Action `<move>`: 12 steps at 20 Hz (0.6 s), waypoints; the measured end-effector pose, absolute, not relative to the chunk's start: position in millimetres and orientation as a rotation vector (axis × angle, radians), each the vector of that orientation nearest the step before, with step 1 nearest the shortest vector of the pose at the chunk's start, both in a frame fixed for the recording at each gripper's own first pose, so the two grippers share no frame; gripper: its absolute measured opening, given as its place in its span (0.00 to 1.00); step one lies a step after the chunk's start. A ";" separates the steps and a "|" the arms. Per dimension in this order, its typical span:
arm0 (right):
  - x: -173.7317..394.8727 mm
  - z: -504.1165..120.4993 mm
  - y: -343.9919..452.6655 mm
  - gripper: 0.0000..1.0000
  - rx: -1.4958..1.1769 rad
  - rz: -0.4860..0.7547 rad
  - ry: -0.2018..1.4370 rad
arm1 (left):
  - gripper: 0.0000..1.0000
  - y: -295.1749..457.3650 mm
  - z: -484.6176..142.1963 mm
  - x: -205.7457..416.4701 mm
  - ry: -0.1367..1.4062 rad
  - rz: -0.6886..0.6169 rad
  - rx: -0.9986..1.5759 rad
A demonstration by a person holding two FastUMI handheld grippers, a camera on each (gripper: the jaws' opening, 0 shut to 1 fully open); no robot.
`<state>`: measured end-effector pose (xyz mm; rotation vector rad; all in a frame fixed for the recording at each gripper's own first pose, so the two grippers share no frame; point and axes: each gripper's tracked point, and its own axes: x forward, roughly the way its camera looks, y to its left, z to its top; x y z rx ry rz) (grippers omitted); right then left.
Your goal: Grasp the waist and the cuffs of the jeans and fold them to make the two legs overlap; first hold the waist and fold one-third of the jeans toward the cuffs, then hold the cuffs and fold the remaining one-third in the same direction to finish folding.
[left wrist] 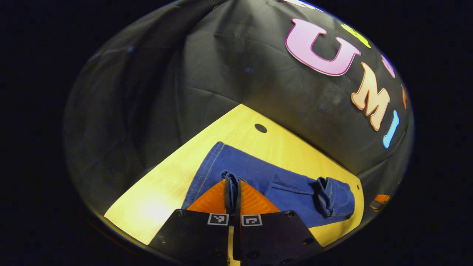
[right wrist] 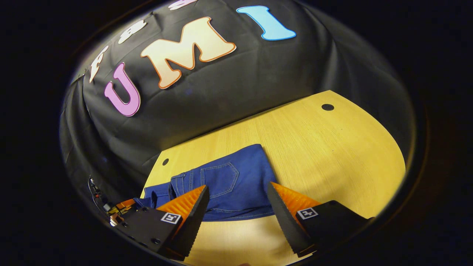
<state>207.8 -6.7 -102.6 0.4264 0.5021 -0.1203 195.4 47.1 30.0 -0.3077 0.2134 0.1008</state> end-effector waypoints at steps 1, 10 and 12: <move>208.2 -100.5 -6.1 0.98 0.429 -0.120 0.499 | 0.00 55.1 21.8 195.2 0.226 0.122 -0.297; 200.2 -97.0 2.7 0.98 0.403 -0.148 0.490 | 0.22 82.1 -14.7 196.4 0.317 0.173 -0.233; 199.7 -96.3 6.4 0.98 0.403 -0.149 0.489 | 0.46 84.8 -23.2 193.1 0.339 0.172 -0.218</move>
